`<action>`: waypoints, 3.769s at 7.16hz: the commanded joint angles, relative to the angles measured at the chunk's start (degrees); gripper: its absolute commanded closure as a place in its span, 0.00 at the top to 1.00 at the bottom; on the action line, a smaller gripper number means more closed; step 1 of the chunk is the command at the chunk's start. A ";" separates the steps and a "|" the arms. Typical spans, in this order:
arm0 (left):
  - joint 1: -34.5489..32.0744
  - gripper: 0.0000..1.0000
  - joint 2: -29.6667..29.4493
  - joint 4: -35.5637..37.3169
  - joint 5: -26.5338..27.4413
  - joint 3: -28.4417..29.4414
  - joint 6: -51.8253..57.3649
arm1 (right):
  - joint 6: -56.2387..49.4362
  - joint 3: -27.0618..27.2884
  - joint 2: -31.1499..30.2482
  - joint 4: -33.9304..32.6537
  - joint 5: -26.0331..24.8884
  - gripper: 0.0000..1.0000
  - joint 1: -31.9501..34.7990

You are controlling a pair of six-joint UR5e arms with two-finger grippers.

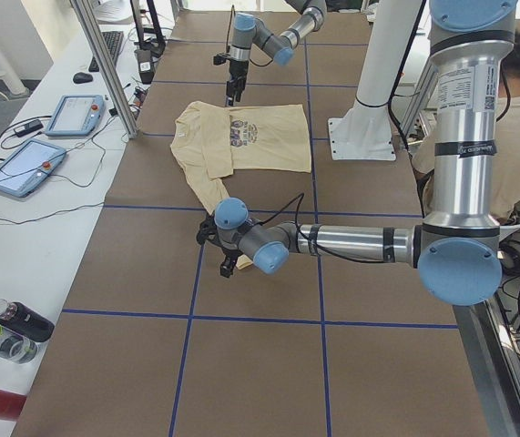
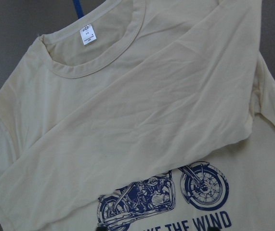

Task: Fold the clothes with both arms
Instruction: 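Lay the sleeve across the shirt front, release, and raise the right gripper, then grasp the cuff of the other sleeve with the left gripper while the right arm withdraws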

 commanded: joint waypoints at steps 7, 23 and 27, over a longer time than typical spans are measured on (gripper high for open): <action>2.06 0.60 -2.78 -0.55 0.10 4.90 -0.06 | -0.45 3.52 -3.81 -0.10 -1.00 0.77 -0.51; 16.26 0.00 -33.78 4.02 16.85 -9.17 -65.67 | -24.24 13.98 -29.72 0.34 3.57 0.77 13.36; 21.65 0.00 -47.24 3.32 25.91 0.85 -65.80 | -24.62 13.72 -30.35 0.34 3.13 0.78 13.90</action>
